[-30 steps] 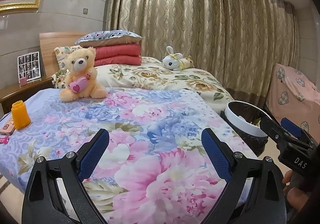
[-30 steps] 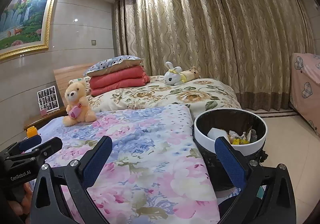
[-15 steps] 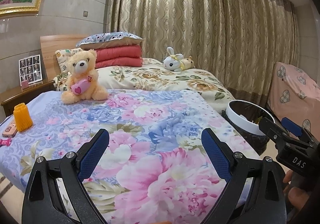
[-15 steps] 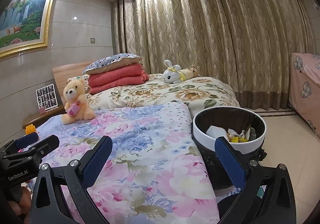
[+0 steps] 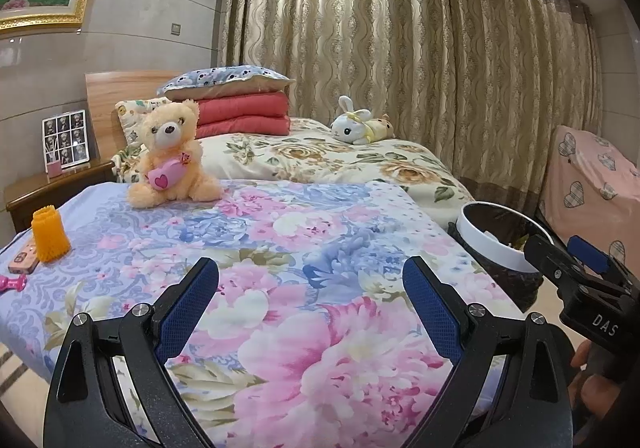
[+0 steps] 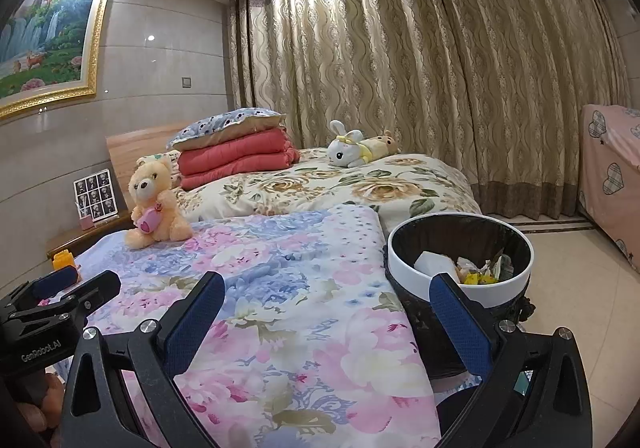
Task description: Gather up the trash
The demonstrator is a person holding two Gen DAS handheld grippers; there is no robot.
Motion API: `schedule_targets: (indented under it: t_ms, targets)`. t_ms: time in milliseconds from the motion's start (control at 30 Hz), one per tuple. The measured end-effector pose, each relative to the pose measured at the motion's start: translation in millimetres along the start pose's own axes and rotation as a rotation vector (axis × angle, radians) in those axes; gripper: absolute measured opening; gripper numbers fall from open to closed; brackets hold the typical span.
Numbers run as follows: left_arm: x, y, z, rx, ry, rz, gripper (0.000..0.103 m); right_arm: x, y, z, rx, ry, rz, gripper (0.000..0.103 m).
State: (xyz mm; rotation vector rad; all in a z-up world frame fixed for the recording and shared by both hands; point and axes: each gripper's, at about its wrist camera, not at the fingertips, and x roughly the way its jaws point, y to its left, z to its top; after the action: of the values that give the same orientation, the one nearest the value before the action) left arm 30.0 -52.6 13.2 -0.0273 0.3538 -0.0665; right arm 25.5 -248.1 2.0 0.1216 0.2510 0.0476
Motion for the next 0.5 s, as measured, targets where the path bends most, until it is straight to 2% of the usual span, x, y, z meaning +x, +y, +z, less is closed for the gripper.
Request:
schedule_targets:
  t_ms: [500]
  targets:
    - [1.7,0.5,-0.9,0.007,0.007,-0.003,0.096,-0.8,2.8,0.8,0.000,-0.001,0.005,0.103]
